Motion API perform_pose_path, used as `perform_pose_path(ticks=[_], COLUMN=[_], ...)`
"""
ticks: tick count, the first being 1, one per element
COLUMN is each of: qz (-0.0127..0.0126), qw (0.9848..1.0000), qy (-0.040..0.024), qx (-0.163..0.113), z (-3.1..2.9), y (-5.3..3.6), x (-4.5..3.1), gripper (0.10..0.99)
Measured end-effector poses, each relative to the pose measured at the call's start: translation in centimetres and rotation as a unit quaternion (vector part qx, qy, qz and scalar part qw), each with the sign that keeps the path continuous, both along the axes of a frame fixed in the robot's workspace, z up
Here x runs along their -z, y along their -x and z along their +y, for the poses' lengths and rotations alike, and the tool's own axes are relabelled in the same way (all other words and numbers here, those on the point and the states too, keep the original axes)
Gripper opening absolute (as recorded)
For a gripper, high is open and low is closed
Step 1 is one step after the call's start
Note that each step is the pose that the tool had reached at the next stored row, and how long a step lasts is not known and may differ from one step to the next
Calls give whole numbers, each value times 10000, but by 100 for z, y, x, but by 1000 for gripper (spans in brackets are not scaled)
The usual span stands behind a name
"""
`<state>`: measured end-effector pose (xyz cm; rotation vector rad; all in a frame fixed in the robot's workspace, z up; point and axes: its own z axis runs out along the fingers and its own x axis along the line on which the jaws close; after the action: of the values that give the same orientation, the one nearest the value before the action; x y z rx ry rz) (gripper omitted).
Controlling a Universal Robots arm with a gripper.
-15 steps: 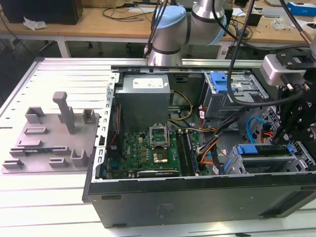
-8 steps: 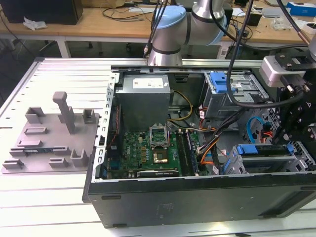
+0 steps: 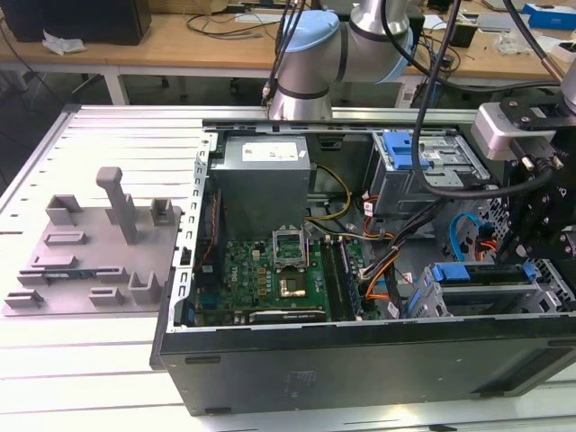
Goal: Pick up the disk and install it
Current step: 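Insert the first disk wire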
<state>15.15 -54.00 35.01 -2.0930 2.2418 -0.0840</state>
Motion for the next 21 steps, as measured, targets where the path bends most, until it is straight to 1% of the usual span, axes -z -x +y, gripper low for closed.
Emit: perform_pose_path(ticks=[21], qz=[0], qw=[10000], qy=[0], qx=[0], z=[-1], y=[0], x=[58], gripper=[169])
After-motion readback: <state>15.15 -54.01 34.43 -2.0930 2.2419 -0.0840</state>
